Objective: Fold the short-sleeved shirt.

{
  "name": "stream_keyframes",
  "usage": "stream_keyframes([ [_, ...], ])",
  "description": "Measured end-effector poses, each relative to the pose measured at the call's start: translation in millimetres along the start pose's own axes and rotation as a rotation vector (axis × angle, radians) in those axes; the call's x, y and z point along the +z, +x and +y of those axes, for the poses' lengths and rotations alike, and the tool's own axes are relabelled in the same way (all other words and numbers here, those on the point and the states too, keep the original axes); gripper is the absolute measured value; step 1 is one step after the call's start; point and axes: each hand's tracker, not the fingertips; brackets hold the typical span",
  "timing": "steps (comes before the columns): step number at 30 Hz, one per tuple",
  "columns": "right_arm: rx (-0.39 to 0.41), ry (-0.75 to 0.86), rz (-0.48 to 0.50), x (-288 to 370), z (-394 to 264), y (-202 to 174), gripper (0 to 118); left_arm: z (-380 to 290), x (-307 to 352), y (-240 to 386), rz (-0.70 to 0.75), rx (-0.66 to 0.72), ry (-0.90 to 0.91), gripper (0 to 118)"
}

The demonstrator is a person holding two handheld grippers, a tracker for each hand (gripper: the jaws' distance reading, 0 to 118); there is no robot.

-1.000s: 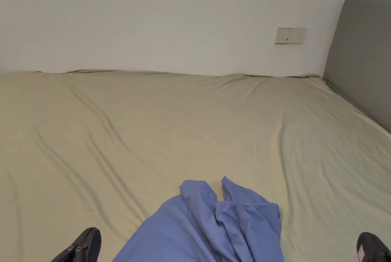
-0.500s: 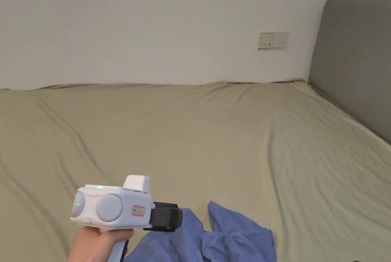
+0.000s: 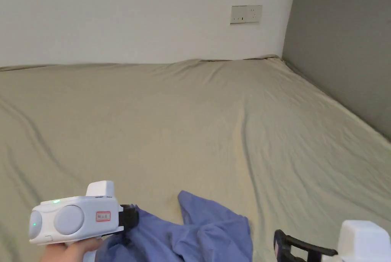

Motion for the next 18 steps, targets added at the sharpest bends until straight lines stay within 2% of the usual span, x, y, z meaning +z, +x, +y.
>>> stream_keyframes([
  [1,-0.008,-0.055,0.036,-22.9,7.6,4.3,118,-2.9,6.1,-2.2,-0.002,0.007,0.01,9],
  [2,0.019,-0.12,0.012,-46.6,15.6,4.3,118,-6.1,10.4,-3.3,-0.004,0.014,0.007,9],
  [4,0.078,-0.264,0.06,-95.4,18.3,0.7,118,-12.6,14.3,-4.5,0.005,0.009,0.013,9],
  [5,0.099,-0.323,0.058,-120.9,14.1,-3.1,115,-14.9,15.3,-5.8,0.01,0.007,0.013,9],
  [7,0.121,-0.418,0.06,-155.5,3.6,-10.1,98,-19.2,16.0,-7.5,0.011,0.014,0.012,9],
  [9,0.163,-0.451,0.037,-177.9,-10.1,-19.4,96,-22.0,16.1,-8.1,0.012,0.016,0.012,9],
  [11,0.21,-0.47,-0.031,-193.6,-22.1,-28.1,102,-23.4,15.7,-8.2,0.013,0.017,0.01,9],
  [12,0.19,-0.418,-0.006,-189.2,-22.6,-28.8,100,-24.6,16.3,-8.0,0.014,0.014,0.01,9],
  [13,0.193,-0.371,-0.029,-179.1,-20.6,-31.8,82,-25.0,16.6,-8.3,0.016,0.012,0.009,9],
  [14,0.212,-0.362,-0.028,-173.6,-20.4,-35.3,56,-25.6,17.6,-9.1,0.017,0.011,0.011,9],
  [15,0.23,-0.337,0.045,-166.9,-20.9,-37.9,21,-26.0,19.8,-9.7,0.015,0.012,0.018,9],
  [16,0.24,-0.328,0.077,-160.3,-21.9,-43.4,3,-27.4,22.6,-9.8,0.011,0.015,0.025,9],
  [17,0.289,-0.328,0.023,-155.5,-23.6,-51.8,3,-28.5,27.2,-9.4,0.008,0.02,0.039,9],
  [18,0.378,-0.279,-0.086,-148.7,-25.5,-56.9,3,-29.5,33.4,-8.9,0.002,0.026,0.059,9],
])
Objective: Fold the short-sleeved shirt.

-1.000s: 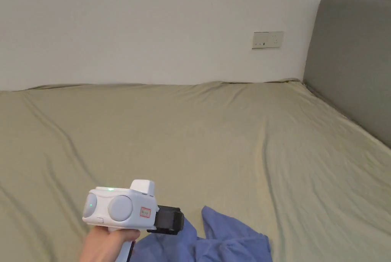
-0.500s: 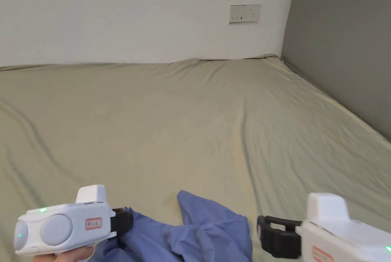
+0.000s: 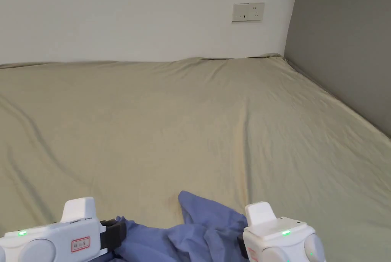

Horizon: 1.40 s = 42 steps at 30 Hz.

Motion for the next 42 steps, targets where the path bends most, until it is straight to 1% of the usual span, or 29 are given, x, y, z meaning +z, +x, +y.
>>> stream_keyframes([
  [1,-0.003,0.059,0.093,4.5,-4.1,4.3,3,-1.1,7.8,0.3,-0.009,0.006,0.023,9],
  [2,-0.082,0.094,0.08,12.8,-8.6,10.3,3,-3.3,18.0,1.0,-0.017,0.014,0.056,9],
  [3,-0.136,0.138,0.099,21.3,-12.8,16.2,3,-5.2,27.4,0.3,-0.024,0.02,0.086,9],
  [5,-0.297,0.249,0.139,47.5,-27.0,31.8,3,-14.6,54.2,-2.5,-0.034,0.052,0.166,9],
  [6,-0.336,0.292,0.129,60.4,-34.1,35.0,3,-20.0,66.3,-3.7,-0.037,0.073,0.206,9],
  [8,-0.361,0.391,0.105,90.4,-54.2,37.9,3,-38.4,96.0,-4.2,-0.03,0.114,0.308,9],
  [9,-0.379,0.433,0.08,104.5,-65.7,35.4,3,-50.6,110.6,-1.0,-0.018,0.104,0.355,9],
  [11,-0.406,0.518,0.073,129.4,-89.2,28.6,3,-79.4,137.0,5.6,0.023,0.101,0.48,9],
  [12,-0.425,0.558,0.044,143.2,-102.0,22.4,3,-98.7,150.3,9.0,0.041,0.106,0.548,9],
  [14,-0.441,0.651,0.009,169.9,-125.3,9.6,3,-137.2,170.0,21.0,0.092,0.088,0.674,9],
  [16,-0.432,0.725,-0.035,194.6,-138.1,-2.0,3,-159.3,184.2,31.9,0.148,0.052,0.736,9],
  [18,-0.441,0.773,-0.077,216.0,-139.8,-8.9,3,-162.4,195.6,40.2,0.146,0.06,0.786,9],
  [19,-0.45,0.8,-0.077,227.3,-133.7,-8.4,3,-155.7,204.5,44.2,0.139,0.064,0.801,9],
  [21,-0.45,0.881,-0.086,253.4,-119.5,-6.1,3,-134.1,228.1,54.1,0.103,0.024,0.861,9],
  [24,-0.437,1.033,-0.111,300.9,-81.4,3.4,3,-96.2,279.5,77.1,0.099,-0.045,1.059,9],
  [25,-0.436,1.09,-0.104,316.5,-67.0,7.7,3,-81.9,299.1,86.0,0.094,-0.062,1.131,9],
  [26,-0.439,1.145,-0.082,333.3,-49.9,15.1,3,-66.0,317.6,92.7,0.095,-0.09,1.199,9],
  [29,-0.427,1.32,-0.07,382.0,3.9,37.0,3,-17.1,372.6,115.2,0.1,-0.155,1.369,9],
  [30,-0.429,1.356,-0.074,394.2,17.5,42.3,3,-4.1,385.8,118.5,0.098,-0.147,1.402,9],
  [31,-0.425,1.358,-0.078,410.4,36.4,52.9,3,11.8,402.9,122.5,0.073,-0.153,1.439,9],
  [32,-0.423,1.405,-0.068,420.8,50.0,59.9,3,25.9,416.7,125.6,0.057,-0.17,1.471,9],
  [34,-0.431,1.453,-0.071,439.1,71.6,70.9,3,45.9,436.9,129.9,0.111,-0.178,1.512,9],
  [36,-0.436,1.507,-0.049,450.8,88.5,81.0,3,60.9,453.1,131.2,0.095,-0.207,1.554,9],
  [38,-0.434,1.503,-0.046,457.6,110.9,90.8,3,79.2,464.3,130.8,0.078,-0.19,1.564,9],
  [40,-0.432,1.512,0.013,454.9,134.2,100.5,3,102.2,467.2,125.6,0.064,-0.187,1.554,9],
  [42,-0.435,1.475,0.039,446.4,161.1,107.6,3,129.4,461.3,116.5,0.048,-0.187,1.517,9],
])
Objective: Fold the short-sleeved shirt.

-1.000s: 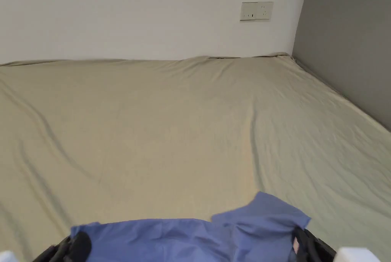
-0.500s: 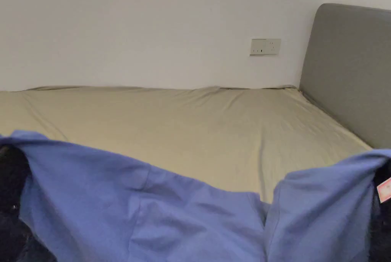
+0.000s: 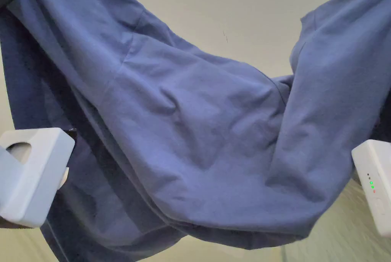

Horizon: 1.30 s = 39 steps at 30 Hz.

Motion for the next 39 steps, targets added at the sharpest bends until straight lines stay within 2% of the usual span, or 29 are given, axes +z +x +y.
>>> stream_keyframes([
  [8,-0.013,-0.125,0.037,-89.9,-65.4,1.0,3,-59.1,-99.7,-44.4,0.029,0.051,-0.12,9],
  [11,-0.009,-0.161,0.031,-101.9,-98.6,3.7,3,-89.9,-112.6,-58.2,0.04,0.044,-0.163,9],
  [15,-0.017,-0.252,0.038,-94.9,-152.6,14.8,3,-136.1,-98.1,-72.9,0.044,0.04,-0.233,9],
  [18,-0.047,-0.369,0.018,-74.5,-202.5,28.7,3,-182.1,-72.8,-88.5,0.084,0.08,-0.34,9],
  [22,-0.045,-0.534,-0.011,-31.8,-263.9,47.9,3,-241.4,-30.0,-107.8,0.141,0.127,-0.503,9],
  [27,-0.059,-0.729,-0.064,54.4,-311.0,71.7,3,-279.1,49.3,-123.1,0.187,0.172,-0.658,9],
  [30,-0.079,-0.8,-0.088,108.4,-303.7,83.8,3,-265.2,101.0,-127.0,0.202,0.195,-0.703,9],
  [33,-0.058,-0.881,-0.095,161.6,-277.6,88.6,3,-237.5,158.8,-127.9,0.216,0.215,-0.772,9],
  [39,-0.08,-1.126,-0.121,248.3,-243.0,92.3,3,-199.1,269.9,-125.6,0.318,0.208,-0.981,9],
])
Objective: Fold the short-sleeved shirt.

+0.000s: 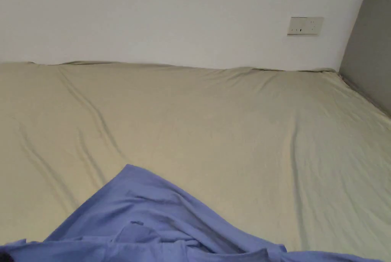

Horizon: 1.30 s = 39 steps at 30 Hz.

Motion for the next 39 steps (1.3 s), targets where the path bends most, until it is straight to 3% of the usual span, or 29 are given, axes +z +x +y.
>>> stream_keyframes([
  [7,0.008,-0.343,-0.085,-7.3,-67.1,11.3,3,-66.0,17.2,-40.9,0.165,-0.045,-0.265,9],
  [12,0.029,-0.442,-0.131,-40.4,-100.0,23.6,4,-87.5,-4.2,-60.1,0.229,-0.072,-0.344,10],
  [13,0.036,-0.439,-0.136,-39.7,-101.3,22.9,8,-86.4,-5.2,-61.3,0.233,-0.065,-0.35,11],
  [15,0.084,-0.426,-0.153,-32.1,-95.0,18.3,34,-79.9,-2.6,-57.4,0.248,-0.043,-0.361,27],
  [16,0.119,-0.408,-0.17,-26.0,-88.5,15.7,60,-73.1,2.5,-53.2,0.251,-0.046,-0.333,58],
  [17,0.159,-0.371,-0.209,-16.3,-79.0,12.4,77,-63.0,11.6,-47.8,0.223,-0.064,-0.277,85],
  [18,0.185,-0.314,-0.23,-0.8,-67.4,9.9,87,-50.8,21.0,-37.4,0.187,-0.096,-0.214,109],
  [19,0.191,-0.272,-0.232,10.1,-58.0,8.3,98,-40.7,29.2,-26.8,0.159,-0.122,-0.16,118],
  [22,0.169,-0.066,-0.215,53.6,-22.6,0.7,116,-5.6,64.9,11.5,0.068,-0.221,0.01,118],
  [25,0.161,0.101,-0.233,86.5,-2.2,-13.6,118,6.2,80.7,44.7,0.026,-0.305,0.132,118],
  [26,0.16,0.147,-0.242,95.9,0.3,-20.2,106,6.4,86.4,54.3,0.006,-0.325,0.154,118],
  [27,0.156,0.228,-0.216,105.3,-1.0,-23.7,83,3.6,93.1,63.6,-0.019,-0.351,0.186,112],
  [28,0.156,0.288,-0.179,112.2,-3.5,-26.2,46,-0.5,101.1,71.3,-0.047,-0.38,0.245,85],
  [29,0.141,0.324,-0.159,116.0,-5.9,-28.6,3,-6.3,102.7,78.4,-0.073,-0.412,0.279,47],
  [30,0.134,0.33,-0.181,115.4,-8.2,-32.1,2,-11.5,107.1,85.9,-0.075,-0.44,0.298,0],
  [32,0.154,0.351,-0.184,120.9,-14.8,-39.5,2,-22.4,111.4,95.1,-0.036,-0.478,0.304,0],
  [34,0.161,0.369,-0.166,122.4,-16.7,-44.0,2,-33.6,108.2,83.7,-0.1,-0.444,0.278,0],
  [39,0.165,0.361,-0.146,121.1,-16.0,-46.1,2,-46.2,95.3,73.5,-0.102,-0.431,0.247,0],
])
